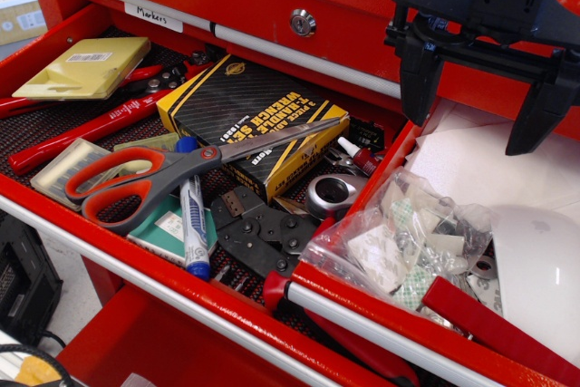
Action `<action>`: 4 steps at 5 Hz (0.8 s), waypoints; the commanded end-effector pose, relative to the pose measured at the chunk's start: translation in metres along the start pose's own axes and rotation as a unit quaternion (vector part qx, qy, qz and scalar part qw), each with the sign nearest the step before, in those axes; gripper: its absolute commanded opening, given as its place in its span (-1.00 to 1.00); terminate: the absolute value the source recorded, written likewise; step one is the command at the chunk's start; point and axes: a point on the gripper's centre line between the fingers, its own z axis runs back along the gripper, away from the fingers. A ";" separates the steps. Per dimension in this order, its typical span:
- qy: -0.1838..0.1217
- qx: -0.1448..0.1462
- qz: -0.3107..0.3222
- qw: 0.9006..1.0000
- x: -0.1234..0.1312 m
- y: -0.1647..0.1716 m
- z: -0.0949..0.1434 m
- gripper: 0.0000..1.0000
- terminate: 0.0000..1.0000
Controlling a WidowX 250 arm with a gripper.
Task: Pick up scissors and put into drawer
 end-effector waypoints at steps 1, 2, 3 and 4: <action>0.000 0.000 0.000 1.000 0.000 0.000 0.000 1.00 -1.00; 0.008 0.023 -0.067 0.997 -0.002 0.039 -0.010 1.00 -1.00; 0.004 0.058 -0.129 0.990 0.000 0.075 -0.022 1.00 -1.00; -0.023 0.094 -0.170 0.981 0.000 0.102 -0.033 1.00 -1.00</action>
